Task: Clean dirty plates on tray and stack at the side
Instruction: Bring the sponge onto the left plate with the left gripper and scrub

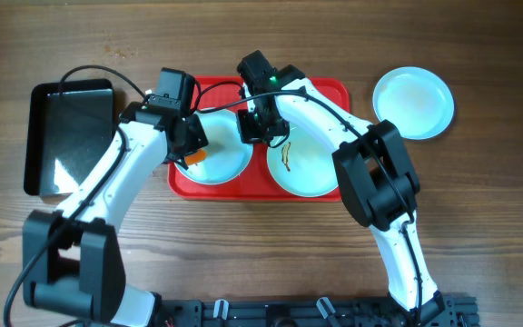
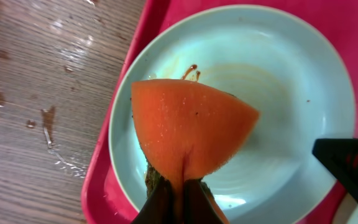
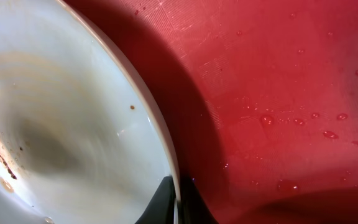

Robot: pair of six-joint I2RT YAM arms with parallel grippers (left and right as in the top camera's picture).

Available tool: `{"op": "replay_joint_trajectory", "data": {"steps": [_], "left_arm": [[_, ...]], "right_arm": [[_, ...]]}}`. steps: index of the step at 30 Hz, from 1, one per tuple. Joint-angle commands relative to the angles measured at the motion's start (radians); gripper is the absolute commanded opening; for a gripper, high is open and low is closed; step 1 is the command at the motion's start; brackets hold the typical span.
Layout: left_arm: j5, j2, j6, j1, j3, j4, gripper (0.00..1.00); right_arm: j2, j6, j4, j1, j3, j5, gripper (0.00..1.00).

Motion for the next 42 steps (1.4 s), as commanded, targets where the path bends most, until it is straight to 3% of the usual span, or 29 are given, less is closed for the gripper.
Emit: {"op": "replay_joint_trajectory", "data": {"steps": [1,8,13,18,22,25,31,42], "left_arm": [[0.019,0.038,0.010,0.000,-0.009,0.012,0.04],[-0.005,-0.018,-0.015,0.088,-0.008,-0.008,0.04],[0.109,-0.089,0.040,0.163,-0.008,-0.091,0.04],[0.272,-0.089,0.117,0.121,-0.011,-0.119,0.04],[0.281,-0.087,0.109,0.045,-0.011,-0.073,0.04],[0.281,-0.084,0.035,0.008,-0.011,-0.049,0.04],[0.282,-0.082,-0.002,-0.001,-0.011,0.019,0.04],[0.271,-0.080,0.025,0.001,-0.011,0.315,0.04]], "right_arm": [[0.029,-0.005,0.005,0.003,-0.036,0.049,0.04],[0.029,-0.007,0.008,0.003,-0.036,0.049,0.04],[0.029,-0.001,0.028,0.003,-0.036,0.044,0.04],[0.029,0.031,0.045,0.003,-0.036,0.040,0.04],[0.029,0.046,0.045,0.003,-0.036,0.040,0.04],[0.029,0.045,0.045,0.003,-0.036,0.040,0.04],[0.029,0.046,0.045,0.003,-0.036,0.040,0.04],[0.029,0.045,0.045,0.003,-0.036,0.040,0.04]]}}
